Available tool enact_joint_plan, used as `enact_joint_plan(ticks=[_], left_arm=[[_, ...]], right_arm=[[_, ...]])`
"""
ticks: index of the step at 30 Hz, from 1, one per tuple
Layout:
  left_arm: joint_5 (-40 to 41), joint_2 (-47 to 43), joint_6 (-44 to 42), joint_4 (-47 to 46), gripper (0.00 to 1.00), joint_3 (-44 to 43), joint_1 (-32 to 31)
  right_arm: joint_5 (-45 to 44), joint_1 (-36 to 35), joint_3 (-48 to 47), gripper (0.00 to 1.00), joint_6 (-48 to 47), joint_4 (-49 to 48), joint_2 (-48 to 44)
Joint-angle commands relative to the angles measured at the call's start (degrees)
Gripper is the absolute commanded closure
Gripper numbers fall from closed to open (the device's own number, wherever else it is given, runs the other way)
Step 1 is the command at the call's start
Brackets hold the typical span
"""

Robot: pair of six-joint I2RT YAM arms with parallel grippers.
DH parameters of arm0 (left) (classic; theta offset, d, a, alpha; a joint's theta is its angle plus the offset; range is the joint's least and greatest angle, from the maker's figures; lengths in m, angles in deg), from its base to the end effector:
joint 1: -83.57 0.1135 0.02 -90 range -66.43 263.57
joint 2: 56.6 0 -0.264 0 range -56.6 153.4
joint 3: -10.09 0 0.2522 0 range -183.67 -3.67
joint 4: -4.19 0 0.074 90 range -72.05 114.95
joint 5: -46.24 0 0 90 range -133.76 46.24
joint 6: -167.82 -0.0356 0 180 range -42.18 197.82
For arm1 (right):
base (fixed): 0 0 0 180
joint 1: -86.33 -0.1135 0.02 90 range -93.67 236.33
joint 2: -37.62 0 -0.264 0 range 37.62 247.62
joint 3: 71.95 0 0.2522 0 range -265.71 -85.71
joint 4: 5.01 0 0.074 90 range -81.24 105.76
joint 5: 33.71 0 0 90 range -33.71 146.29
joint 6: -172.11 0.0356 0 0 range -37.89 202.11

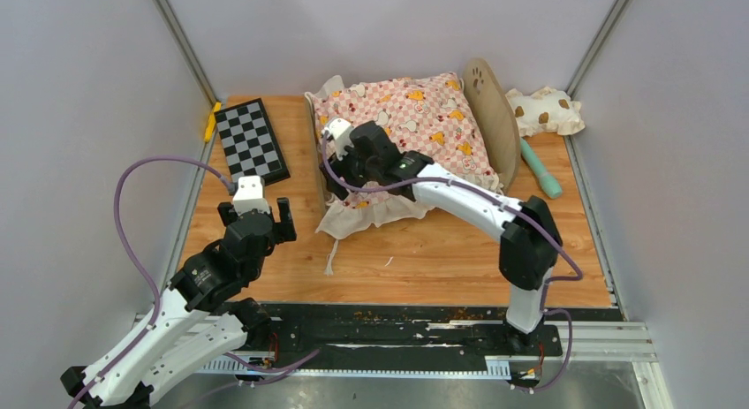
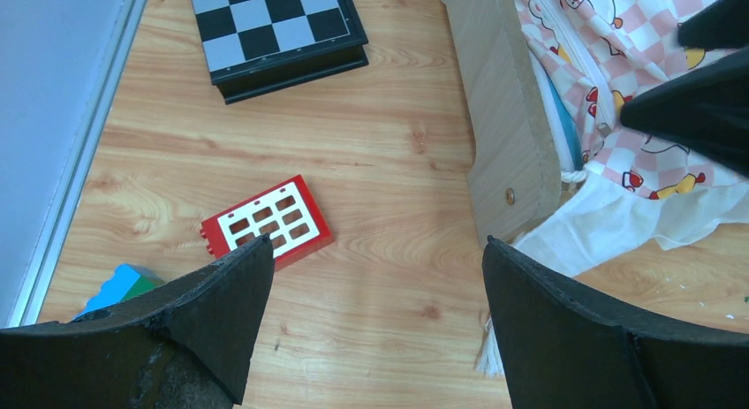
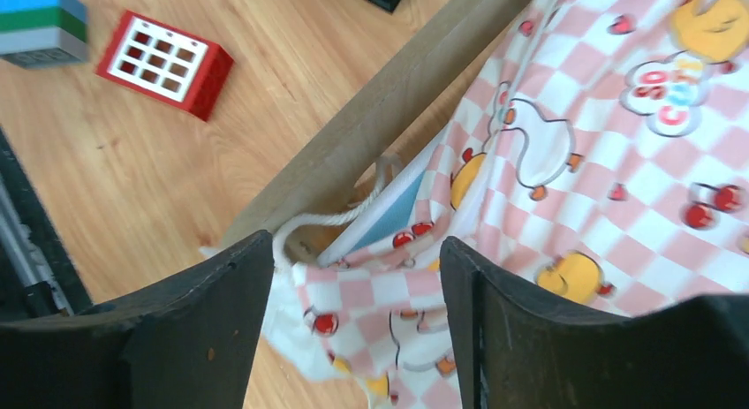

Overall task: Set up the pet bed
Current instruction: Adjust the ropes on the bed frame.

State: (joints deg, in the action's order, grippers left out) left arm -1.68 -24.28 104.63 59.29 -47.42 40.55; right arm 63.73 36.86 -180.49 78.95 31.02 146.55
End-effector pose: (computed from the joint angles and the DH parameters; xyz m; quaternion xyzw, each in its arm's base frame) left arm 0.0983 -0.0591 0.3119 -0.0641 0.8252 -0.0126 0.5611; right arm 0.2862 0.3418 0.2966 -0.4211 0.7855 0.2301 0.3908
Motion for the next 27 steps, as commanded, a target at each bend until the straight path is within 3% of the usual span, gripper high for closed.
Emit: enact_joint_plan(ticks=[1, 5, 14, 19, 27], left_arm=[[-0.2, 0.4, 0.9, -1.8, 0.06, 0.2, 0.2], [-0.4, 0.2, 1.3, -1.8, 0.06, 0.4, 0.2], [-2.4, 2.2, 2.1, -3.5, 0.06, 0.9, 0.2], [-4.5, 3.0, 2.9, -4.5, 0.06, 0.8, 0.3], [-3.9, 0.8, 3.2, -3.0, 0.06, 1.5, 0.3]], right_arm=[[-1.6, -0.3, 5.5, 0.28, 3.6, -7.7, -10.3], [-3.0, -0.4, 15.3, 0.19, 9.2, -12.3, -17.0], [-14.4, -4.4, 44.2, 0.21, 26.4, -29.2, -29.5], [-16.3, -6.6, 52.1, 0.12, 32.9, -42.8, -26.2], [-18.8, -9.9, 59.0, 0.2, 32.9, -60.9, -18.0]])
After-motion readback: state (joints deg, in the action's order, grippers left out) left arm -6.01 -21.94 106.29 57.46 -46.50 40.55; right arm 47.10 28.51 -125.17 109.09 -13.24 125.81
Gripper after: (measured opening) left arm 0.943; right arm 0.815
